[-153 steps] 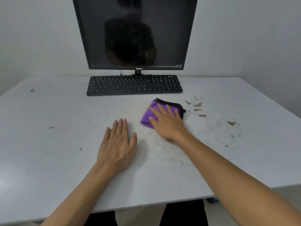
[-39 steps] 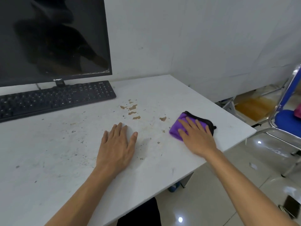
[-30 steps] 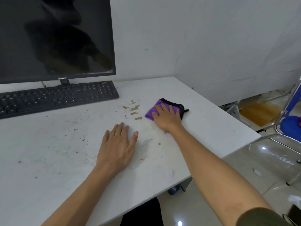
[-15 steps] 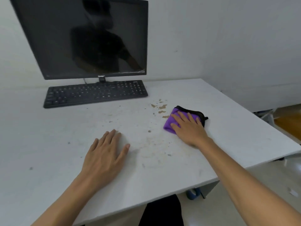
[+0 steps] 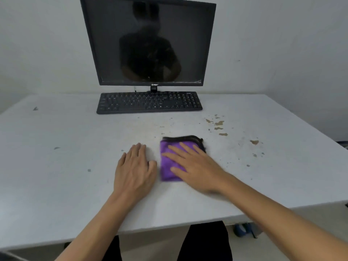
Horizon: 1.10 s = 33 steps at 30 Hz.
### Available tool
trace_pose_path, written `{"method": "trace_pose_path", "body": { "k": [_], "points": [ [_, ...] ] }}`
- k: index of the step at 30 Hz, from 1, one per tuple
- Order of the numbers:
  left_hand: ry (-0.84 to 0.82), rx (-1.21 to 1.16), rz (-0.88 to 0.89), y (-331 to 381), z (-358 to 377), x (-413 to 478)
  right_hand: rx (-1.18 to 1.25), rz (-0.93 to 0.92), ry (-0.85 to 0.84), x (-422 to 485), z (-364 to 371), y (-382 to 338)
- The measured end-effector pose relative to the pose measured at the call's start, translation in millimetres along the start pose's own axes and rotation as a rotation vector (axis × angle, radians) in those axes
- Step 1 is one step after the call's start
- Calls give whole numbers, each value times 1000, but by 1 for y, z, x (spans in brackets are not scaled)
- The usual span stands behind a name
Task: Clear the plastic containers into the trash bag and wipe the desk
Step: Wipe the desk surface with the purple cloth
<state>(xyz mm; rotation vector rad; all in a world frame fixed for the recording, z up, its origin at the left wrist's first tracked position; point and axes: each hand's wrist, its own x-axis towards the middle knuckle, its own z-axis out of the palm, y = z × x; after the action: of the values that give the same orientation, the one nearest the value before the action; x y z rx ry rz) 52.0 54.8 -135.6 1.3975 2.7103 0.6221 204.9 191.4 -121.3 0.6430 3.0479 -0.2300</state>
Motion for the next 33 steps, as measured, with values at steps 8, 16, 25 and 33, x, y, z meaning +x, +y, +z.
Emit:
{"method": "trace_pose_path", "body": {
  "k": [8, 16, 25, 33],
  "points": [
    [61, -319, -68, -5, -7, 0, 10, 399, 18, 48, -6, 56],
    [107, -364, -102, -9, 1, 10, -25, 98, -30, 141, 2, -53],
    [26, -364, -66, -7, -3, 6, -20, -75, -30, 12, -1, -9],
    [67, -342, -62, -7, 2, 10, 11, 167, -10, 158, -2, -25]
  ]
}}
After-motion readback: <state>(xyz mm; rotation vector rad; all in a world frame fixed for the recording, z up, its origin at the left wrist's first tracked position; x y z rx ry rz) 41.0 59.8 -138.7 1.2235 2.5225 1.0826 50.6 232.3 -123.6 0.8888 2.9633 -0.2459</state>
